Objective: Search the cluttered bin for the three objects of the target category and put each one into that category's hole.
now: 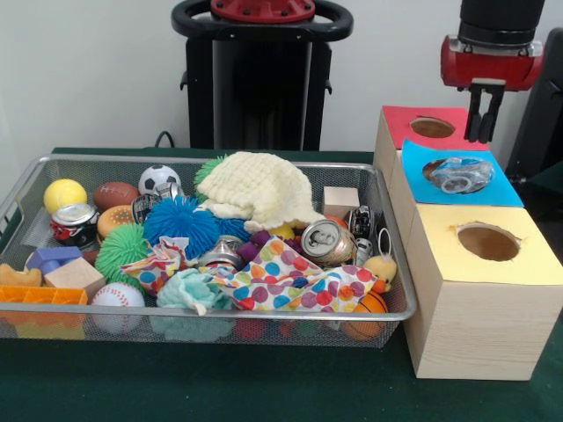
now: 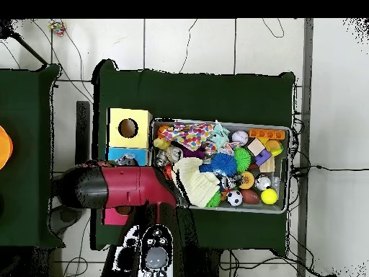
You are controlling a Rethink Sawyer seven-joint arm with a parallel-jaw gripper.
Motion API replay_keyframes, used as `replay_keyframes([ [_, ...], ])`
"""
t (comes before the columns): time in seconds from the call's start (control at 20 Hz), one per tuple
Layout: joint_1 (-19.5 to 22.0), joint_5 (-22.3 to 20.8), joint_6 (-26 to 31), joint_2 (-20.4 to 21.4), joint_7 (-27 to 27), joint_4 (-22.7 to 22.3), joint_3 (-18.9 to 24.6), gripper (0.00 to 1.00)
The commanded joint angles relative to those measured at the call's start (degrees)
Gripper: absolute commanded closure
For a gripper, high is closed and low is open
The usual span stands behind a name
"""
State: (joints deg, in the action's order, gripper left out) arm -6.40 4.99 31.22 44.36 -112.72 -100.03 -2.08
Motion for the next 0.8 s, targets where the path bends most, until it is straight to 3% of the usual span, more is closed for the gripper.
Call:
replay_keyframes([
  [0.05, 1.23, -0.1, -2.92, -4.26, -8.1, 2.85, 1.08, 1.0],
  [0.8, 1.06, -0.78, -4.9, -7.59, -8.66, 4.46, -0.11, 1.0],
])
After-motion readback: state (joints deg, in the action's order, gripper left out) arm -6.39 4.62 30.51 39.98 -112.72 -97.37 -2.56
